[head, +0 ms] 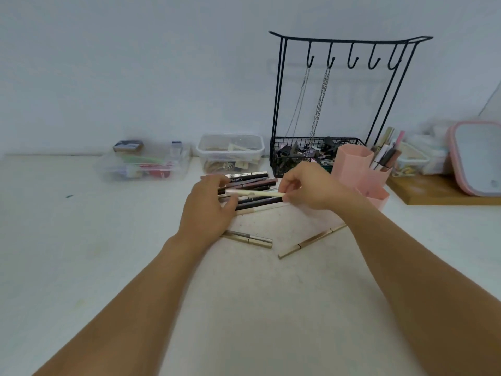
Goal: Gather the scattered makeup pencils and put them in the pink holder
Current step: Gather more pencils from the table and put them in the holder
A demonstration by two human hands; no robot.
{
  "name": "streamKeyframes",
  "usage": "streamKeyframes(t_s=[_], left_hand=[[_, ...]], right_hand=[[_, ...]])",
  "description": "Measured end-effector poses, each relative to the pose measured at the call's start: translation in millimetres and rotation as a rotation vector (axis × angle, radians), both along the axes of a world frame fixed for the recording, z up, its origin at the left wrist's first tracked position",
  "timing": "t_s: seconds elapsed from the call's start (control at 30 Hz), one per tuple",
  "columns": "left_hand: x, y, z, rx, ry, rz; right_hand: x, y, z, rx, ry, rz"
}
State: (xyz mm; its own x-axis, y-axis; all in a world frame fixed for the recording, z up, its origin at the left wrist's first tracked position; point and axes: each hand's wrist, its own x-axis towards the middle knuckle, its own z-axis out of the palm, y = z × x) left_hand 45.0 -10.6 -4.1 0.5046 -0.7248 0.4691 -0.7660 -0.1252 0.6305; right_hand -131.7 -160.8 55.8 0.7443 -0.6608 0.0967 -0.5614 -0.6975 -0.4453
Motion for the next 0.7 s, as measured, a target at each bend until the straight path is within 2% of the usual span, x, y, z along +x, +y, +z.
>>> streamKeyframes(t_s=[0.1, 0.27, 0.33, 0.47, 0.53, 0.63, 0.7], left_hand=[[-8.0, -0.4, 12.7, -0.163, 0.131, 0.059], [-14.4, -3.9, 21.6, -0.358, 0.694, -0.023], [-15.2, -5.1, 22.5, -0.381, 0.821, -0.092], [-30.4, -3.4, 23.5, -0.316, 0.735, -0.274], [-34.5, -3.1, 22.4, -0.302, 0.779, -0.314], [-35.0, -1.5, 25.0, -0.290, 0.841, -0.331], [-32.0, -1.1, 26.3, -0.308, 0.863, -0.305]], right_hand=[[1.2, 4.0, 10.6, 0.034, -0.085, 0.032], [6.3, 16.0, 17.9, 0.225, -0.224, 0.106], [9.0, 23.0, 17.9, 0.362, -0.305, 0.114], [19.1, 36.6, 12.6, 0.512, -0.383, 0.165], [23.8, 41.8, 8.8, 0.540, -0.401, 0.191], [27.3, 45.1, 5.6, 0.523, -0.399, 0.185], [27.2, 44.0, 7.3, 0.410, -0.334, 0.179]])
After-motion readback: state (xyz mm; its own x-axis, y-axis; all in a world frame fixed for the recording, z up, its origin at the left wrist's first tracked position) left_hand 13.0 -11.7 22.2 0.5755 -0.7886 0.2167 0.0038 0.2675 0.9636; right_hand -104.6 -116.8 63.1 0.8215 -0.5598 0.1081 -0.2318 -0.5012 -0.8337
